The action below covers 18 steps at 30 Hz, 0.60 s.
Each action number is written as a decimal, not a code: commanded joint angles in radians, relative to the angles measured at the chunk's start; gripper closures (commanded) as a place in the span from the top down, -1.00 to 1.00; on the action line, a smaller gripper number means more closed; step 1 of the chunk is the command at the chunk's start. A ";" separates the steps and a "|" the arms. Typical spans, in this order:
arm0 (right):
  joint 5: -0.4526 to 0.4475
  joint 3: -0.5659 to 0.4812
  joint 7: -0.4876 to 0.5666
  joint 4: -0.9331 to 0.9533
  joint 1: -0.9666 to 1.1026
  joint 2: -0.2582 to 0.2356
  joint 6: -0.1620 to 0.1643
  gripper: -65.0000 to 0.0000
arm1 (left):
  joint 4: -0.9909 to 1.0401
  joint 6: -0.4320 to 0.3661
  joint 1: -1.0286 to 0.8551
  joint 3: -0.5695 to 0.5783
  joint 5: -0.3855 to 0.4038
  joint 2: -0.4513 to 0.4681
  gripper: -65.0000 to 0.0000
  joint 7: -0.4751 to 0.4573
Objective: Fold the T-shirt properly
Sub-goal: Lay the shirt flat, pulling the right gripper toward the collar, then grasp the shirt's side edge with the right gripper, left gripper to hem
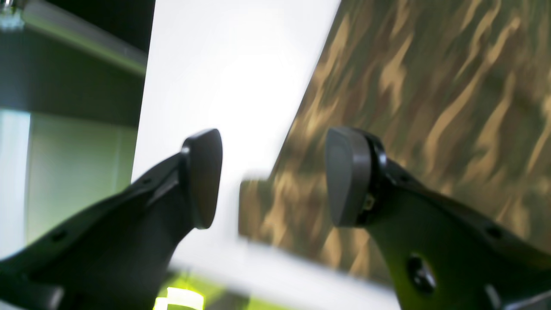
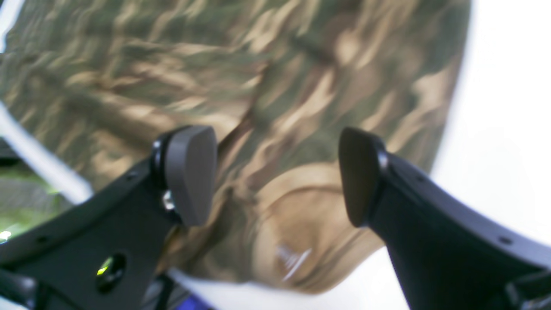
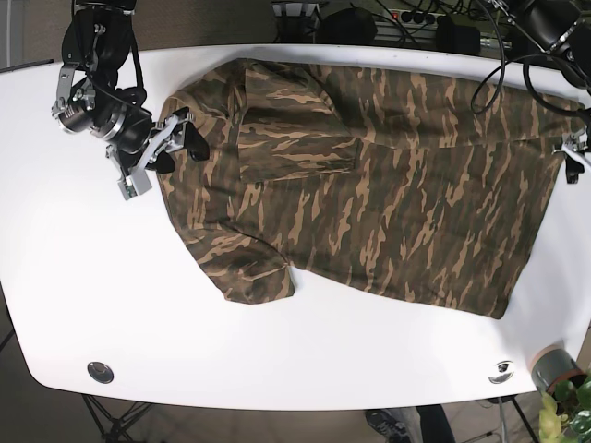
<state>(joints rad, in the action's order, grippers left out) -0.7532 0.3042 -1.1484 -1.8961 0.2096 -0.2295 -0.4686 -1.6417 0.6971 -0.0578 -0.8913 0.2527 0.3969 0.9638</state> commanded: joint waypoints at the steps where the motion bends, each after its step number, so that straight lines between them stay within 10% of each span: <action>1: 0.041 0.006 0.021 0.027 -0.045 -0.006 0.000 0.32 | -0.016 0.001 0.017 -0.001 0.012 0.026 0.10 -0.027; 18: 0.263 0.002 0.095 0.410 -0.373 -0.014 -0.008 0.32 | -0.013 0.001 0.063 0.060 0.010 0.024 0.10 -0.027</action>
<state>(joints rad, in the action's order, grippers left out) -0.4900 0.3042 -1.0767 -1.5101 -0.1287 -0.2298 -0.4725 -1.6382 0.6994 -0.0105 -0.8299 0.2443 0.3943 0.9646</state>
